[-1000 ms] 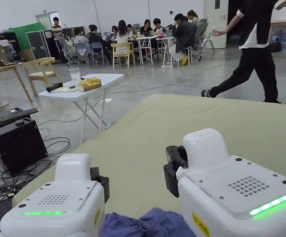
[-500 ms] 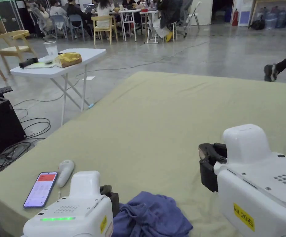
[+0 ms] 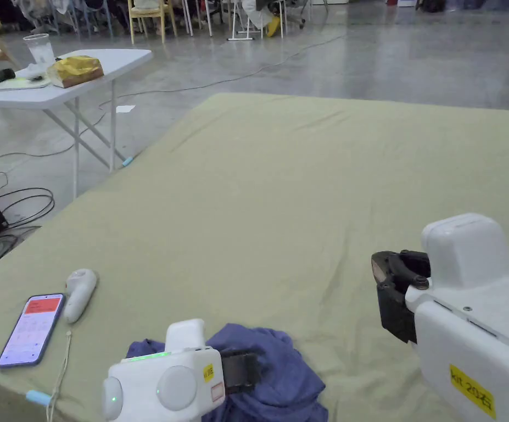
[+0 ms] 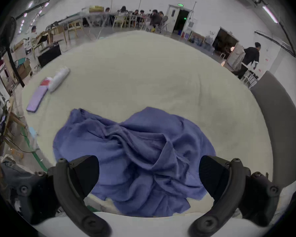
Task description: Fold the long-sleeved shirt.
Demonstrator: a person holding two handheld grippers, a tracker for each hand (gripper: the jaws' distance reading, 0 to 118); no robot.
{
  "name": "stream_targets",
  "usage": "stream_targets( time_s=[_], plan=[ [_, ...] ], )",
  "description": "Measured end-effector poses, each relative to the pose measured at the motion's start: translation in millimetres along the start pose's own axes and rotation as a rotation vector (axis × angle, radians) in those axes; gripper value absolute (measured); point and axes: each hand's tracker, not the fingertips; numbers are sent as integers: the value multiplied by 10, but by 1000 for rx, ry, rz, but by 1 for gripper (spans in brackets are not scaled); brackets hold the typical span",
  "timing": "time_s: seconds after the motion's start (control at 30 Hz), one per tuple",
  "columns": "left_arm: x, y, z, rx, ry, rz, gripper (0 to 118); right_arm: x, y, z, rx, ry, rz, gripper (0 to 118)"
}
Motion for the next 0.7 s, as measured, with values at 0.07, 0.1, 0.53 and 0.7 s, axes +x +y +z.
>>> stream_targets(
  time_s=[0.07, 0.1, 0.53, 0.7],
  plan=[
    [50, 1, -184, -46, 1, 29, 114, 76, -7, 36, -1, -22, -4, 0],
    [78, 1, -244, -54, 31, 10, 107, 116, -8, 57, -2, -37, -5, 0],
    [933, 758, 1177, 178, -154, -114, 9, 667, 52, 725, 71, -178, -79, 0],
    [1814, 1170, 2179, 361, -283, -288, 9, 918, 254, 1249, 191, -246, -61, 0]
  ],
)
